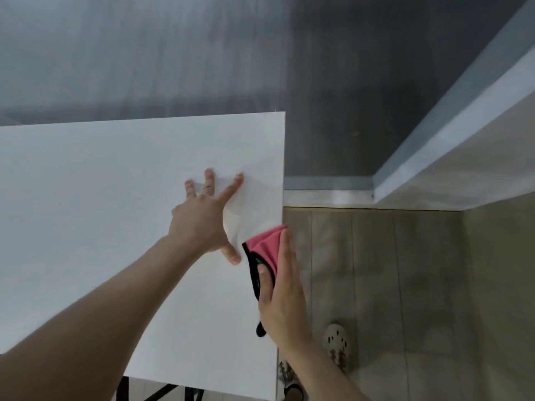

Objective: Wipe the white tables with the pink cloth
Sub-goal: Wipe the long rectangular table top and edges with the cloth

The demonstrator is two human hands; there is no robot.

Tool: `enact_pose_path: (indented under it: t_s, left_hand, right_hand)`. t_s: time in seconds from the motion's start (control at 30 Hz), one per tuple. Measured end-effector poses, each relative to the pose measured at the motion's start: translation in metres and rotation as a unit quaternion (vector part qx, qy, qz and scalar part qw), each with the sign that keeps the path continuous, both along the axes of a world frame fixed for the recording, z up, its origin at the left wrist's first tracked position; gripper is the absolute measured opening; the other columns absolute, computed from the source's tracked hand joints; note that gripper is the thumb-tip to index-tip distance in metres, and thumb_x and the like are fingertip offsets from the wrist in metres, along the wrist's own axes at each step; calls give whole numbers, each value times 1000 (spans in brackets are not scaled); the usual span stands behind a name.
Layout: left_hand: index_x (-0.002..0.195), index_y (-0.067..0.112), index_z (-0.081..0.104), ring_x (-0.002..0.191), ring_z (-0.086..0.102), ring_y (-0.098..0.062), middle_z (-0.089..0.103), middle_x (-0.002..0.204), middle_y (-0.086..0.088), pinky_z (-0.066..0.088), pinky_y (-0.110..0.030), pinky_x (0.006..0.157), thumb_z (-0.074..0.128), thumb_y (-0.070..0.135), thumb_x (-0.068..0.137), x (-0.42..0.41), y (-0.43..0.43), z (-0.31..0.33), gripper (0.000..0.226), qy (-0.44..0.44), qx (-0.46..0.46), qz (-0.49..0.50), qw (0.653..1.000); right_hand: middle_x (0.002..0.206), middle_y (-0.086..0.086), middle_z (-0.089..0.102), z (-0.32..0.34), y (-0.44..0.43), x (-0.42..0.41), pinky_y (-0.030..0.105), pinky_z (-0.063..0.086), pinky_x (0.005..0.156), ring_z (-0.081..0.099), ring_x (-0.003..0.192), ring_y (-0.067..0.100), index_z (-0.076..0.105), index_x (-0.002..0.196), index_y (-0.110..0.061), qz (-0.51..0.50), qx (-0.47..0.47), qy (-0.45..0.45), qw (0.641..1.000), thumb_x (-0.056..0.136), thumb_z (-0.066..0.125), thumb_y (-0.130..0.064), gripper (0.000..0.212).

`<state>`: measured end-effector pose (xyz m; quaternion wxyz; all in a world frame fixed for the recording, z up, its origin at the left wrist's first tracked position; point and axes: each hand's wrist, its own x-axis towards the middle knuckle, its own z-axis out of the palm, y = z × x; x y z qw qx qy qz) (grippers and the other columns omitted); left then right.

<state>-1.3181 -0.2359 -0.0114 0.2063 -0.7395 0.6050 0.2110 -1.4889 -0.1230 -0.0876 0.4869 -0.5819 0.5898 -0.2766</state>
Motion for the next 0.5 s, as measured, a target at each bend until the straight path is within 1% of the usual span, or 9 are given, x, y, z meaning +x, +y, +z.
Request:
enact_pose_path:
  t_s: [0.03, 0.1, 0.2, 0.27, 0.3, 0.37, 0.4, 0.5]
  left_hand:
    - [157, 65, -28, 165, -9, -50, -25, 180, -5, 46, -71, 115, 106, 64, 31, 0, 0, 0, 184, -2, 0, 0, 1000]
    - [156, 66, -29, 165, -9, -50, -26, 179, -4, 47, -70, 114, 107, 63, 32, 0, -1, -1, 184, -6, 0, -2, 1000]
    - [157, 66, -26, 165, -9, -50, -26, 179, -4, 46, -70, 115, 107, 61, 32, 1, 1, -2, 183, 0, -4, 2, 1000]
    - [158, 66, -25, 165, -9, -50, -25, 180, -3, 45, -70, 116, 107, 61, 31, 1, 0, -3, 183, 5, -6, 4, 1000]
    - [158, 67, -24, 165, -9, -50, -25, 180, -3, 45, -71, 116, 107, 61, 31, 2, 0, -4, 183, 4, -6, 4, 1000]
    - [156, 68, -25, 165, -9, -50, -25, 180, -3, 46, -71, 115, 107, 61, 30, 3, 0, -4, 183, 3, -5, 5, 1000]
    - [156, 68, -26, 165, -10, -50, -25, 180, -3, 46, -72, 114, 107, 61, 30, 3, 0, -5, 184, 3, -4, 6, 1000]
    - [156, 68, -26, 164, -12, -51, -27, 179, -3, 44, -75, 114, 108, 61, 30, 3, -2, -6, 184, 7, -5, 10, 1000]
  right_hand:
    - [180, -15, 8, 0, -19, 2, 41, 37, 129, 23, 164, 13, -4, 172, -39, -3, -1, -5, 1000, 106, 31, -63, 78]
    - [181, -9, 12, -4, -76, 12, 41, 33, 130, 23, 164, 18, 0, 173, -30, -13, -25, -16, 999, 111, 39, -52, 77]
    - [181, 3, 15, -9, -183, 28, 44, 32, 131, 23, 165, 26, 5, 174, -17, -17, -52, 9, 998, 115, 45, -38, 74]
    - [181, 7, 14, -9, -222, 34, 45, 29, 132, 21, 165, 27, 8, 173, -13, -21, -53, 20, 998, 116, 46, -34, 72]
    - [180, 7, 15, -9, -224, 35, 44, 29, 132, 21, 165, 27, 9, 173, -13, -21, -57, 26, 998, 116, 46, -33, 71]
    - [181, 6, 14, -8, -196, 31, 44, 32, 130, 22, 165, 26, 8, 173, -14, -21, -69, 30, 997, 116, 44, -35, 70]
    - [181, 3, 13, -8, -165, 28, 44, 34, 130, 23, 165, 25, 7, 174, -17, -25, -75, 29, 996, 116, 42, -38, 70]
    - [181, -7, 9, -6, -31, 14, 41, 40, 127, 24, 164, 17, -3, 173, -30, -16, -75, 38, 996, 113, 35, -51, 74]
